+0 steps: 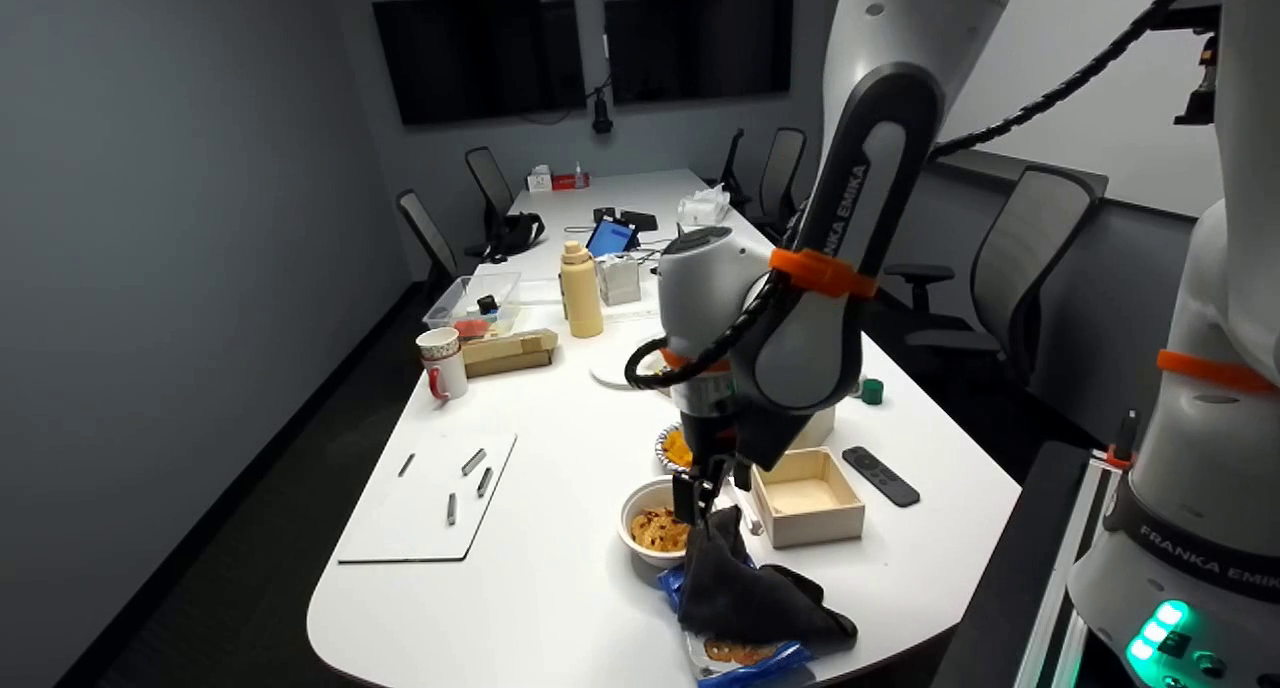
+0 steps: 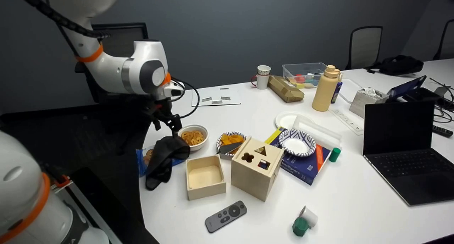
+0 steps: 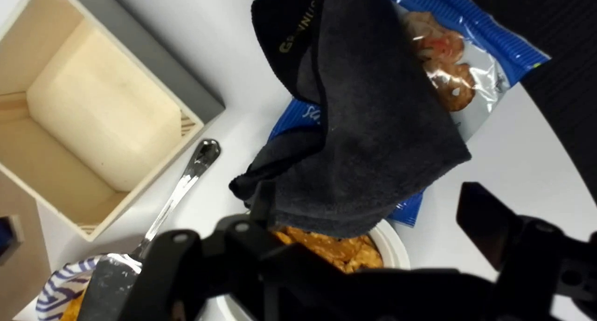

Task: Move the grey towel to the right

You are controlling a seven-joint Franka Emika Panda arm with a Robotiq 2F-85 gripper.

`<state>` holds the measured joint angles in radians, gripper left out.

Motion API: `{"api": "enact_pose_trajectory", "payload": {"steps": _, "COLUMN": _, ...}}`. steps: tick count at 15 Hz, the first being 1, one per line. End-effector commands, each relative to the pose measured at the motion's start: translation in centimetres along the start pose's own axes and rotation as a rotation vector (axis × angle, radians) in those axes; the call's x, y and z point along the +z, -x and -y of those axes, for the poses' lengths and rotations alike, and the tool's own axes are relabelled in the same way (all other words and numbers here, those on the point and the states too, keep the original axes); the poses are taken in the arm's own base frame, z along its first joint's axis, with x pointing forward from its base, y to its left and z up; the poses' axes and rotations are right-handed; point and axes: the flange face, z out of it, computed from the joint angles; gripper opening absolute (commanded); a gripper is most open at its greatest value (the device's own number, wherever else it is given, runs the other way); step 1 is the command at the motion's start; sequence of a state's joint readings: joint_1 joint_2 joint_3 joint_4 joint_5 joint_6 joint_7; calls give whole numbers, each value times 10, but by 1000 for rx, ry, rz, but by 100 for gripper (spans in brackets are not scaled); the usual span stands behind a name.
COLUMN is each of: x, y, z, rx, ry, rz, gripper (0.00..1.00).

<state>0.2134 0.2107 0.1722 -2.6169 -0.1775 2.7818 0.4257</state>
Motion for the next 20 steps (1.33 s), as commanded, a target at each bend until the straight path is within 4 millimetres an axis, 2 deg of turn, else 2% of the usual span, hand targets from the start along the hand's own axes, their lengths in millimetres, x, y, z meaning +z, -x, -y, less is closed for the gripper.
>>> {"api": "enact_pose_trajectory", "payload": {"steps": 1, "x": 47, "y": -26, "z": 11, "rx": 59, "ry": -37, "rz": 9, "gripper": 100}}
{"api": "enact_pose_trajectory", "payload": {"steps": 5, "x": 81, "y": -40, "z": 25, "rx": 124, "ry": -80, "rz": 44, "gripper": 100}}
{"api": "enact_pose_trajectory", "payload": {"steps": 6, "x": 85, "y": -41, "z": 28, "rx": 143, "ry": -81, "rz": 62, "gripper": 75}}
{"api": "enact_pose_trajectory", "payload": {"steps": 7, "x": 88, "y": -42, "z": 29, "rx": 167, "ry": -75, "rz": 75, "gripper": 72}}
{"api": "enact_pose_trajectory", "payload": {"steps": 9, "x": 87, "y": -42, "z": 33, "rx": 205, "ry": -63, "rz": 97, "gripper": 58}}
{"api": "enact_pose_trajectory", "payload": {"steps": 16, "x": 61, "y": -37, "z": 42, "rx": 287, "ry": 6, "rz": 118, "gripper": 4}}
{"api": "enact_pose_trajectory", "payload": {"steps": 17, "x": 55, "y": -36, "z": 42, "rx": 301, "ry": 17, "rz": 123, "gripper": 0}}
{"api": "enact_pose_trajectory", "payload": {"steps": 20, "x": 23, "y": -34, "z": 42, "rx": 376, "ry": 93, "rz": 129, "gripper": 2}}
